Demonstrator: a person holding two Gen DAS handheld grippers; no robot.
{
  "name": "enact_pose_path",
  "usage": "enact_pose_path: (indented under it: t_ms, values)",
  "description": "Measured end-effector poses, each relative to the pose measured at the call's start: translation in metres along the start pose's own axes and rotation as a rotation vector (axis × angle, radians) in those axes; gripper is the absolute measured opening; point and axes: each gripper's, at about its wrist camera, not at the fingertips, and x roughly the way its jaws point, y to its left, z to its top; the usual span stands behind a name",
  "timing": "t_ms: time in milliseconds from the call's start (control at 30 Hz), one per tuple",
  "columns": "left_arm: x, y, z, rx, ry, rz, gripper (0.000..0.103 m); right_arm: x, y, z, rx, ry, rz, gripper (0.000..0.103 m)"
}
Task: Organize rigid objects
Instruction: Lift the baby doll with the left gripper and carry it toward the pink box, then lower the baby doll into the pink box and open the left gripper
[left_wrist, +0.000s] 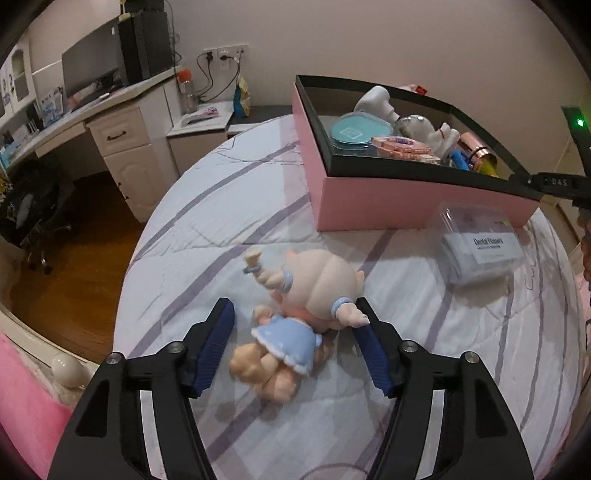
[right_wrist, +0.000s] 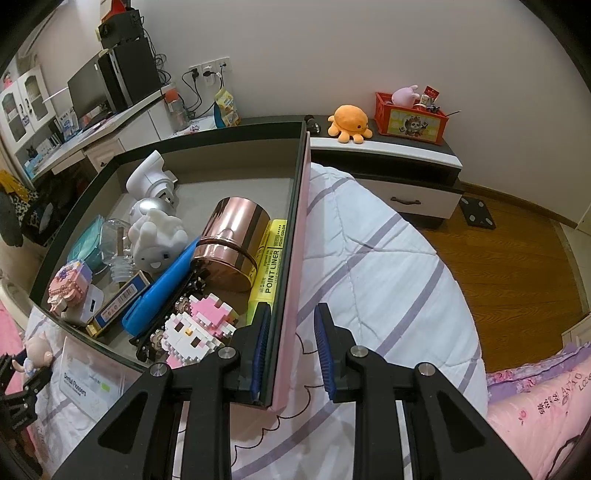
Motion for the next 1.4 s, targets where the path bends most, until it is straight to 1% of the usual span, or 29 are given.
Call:
enact_pose_path:
  t_ms: [67, 167, 333, 400, 467, 600, 767, 900, 1000, 1133, 1233, 1267, 1333, 1367, 1400]
  values:
    - [0.002, -0.003, 0.0, 0.021, -0.01, 0.019, 0.051, 0.0, 0.001, 0.0, 0.001, 0.0, 0.0, 0.025]
    - [-0.001, -0.01, -0.001, 0.045, -0.025, 0.06, 0.051, 0.0, 0.001, -0.001, 0.0, 0.0, -0.003, 0.025]
    - [-0.007, -0.013, -0.002, 0.049, -0.021, 0.066, 0.051, 0.0, 0.0, 0.0, 0.0, 0.002, -0.003, 0.025]
    - [-0.013, -0.013, -0.001, 0.049, -0.033, 0.077, 0.05, 0.0, 0.001, 0.0, 0.0, 0.003, -0.003, 0.025]
    - [-0.02, -0.013, -0.001, 0.05, -0.045, 0.068, 0.049, 0.0, 0.001, 0.0, -0.001, 0.002, -0.003, 0.025]
    - [-0.035, -0.013, 0.003, 0.034, -0.084, 0.025, 0.049, 0.0, 0.001, 0.0, -0.002, 0.003, -0.004, 0.025]
    - [-0.053, -0.017, 0.014, 0.02, -0.125, -0.053, 0.049, 0.0, 0.002, -0.001, -0.003, 0.004, -0.002, 0.025]
    - [-0.062, -0.03, 0.038, 0.063, -0.157, -0.04, 0.049, 0.001, 0.002, -0.001, -0.004, 0.005, -0.001, 0.025]
    - [-0.063, -0.039, 0.064, 0.097, -0.178, -0.053, 0.049, 0.001, 0.001, -0.001, -0.005, 0.004, 0.001, 0.025]
    - [-0.056, -0.054, 0.101, 0.146, -0.186, -0.069, 0.049, 0.001, 0.002, -0.001, -0.012, 0.007, 0.002, 0.025]
    - [-0.04, -0.065, 0.13, 0.167, -0.164, -0.081, 0.049, 0.002, 0.002, 0.0, -0.018, 0.01, 0.005, 0.025]
    - [-0.031, -0.07, 0.141, 0.176, -0.146, -0.09, 0.049, 0.002, 0.002, 0.0, -0.02, 0.01, 0.005, 0.025]
    - [-0.019, -0.077, 0.154, 0.182, -0.134, -0.099, 0.049, 0.002, 0.001, 0.0, -0.022, 0.011, 0.007, 0.025]
    - [-0.008, -0.082, 0.163, 0.19, -0.106, -0.113, 0.049, 0.002, 0.002, 0.0, -0.024, 0.012, 0.009, 0.025]
    - [-0.001, -0.086, 0.168, 0.194, -0.099, -0.111, 0.049, 0.003, 0.002, 0.001, -0.026, 0.013, 0.009, 0.025]
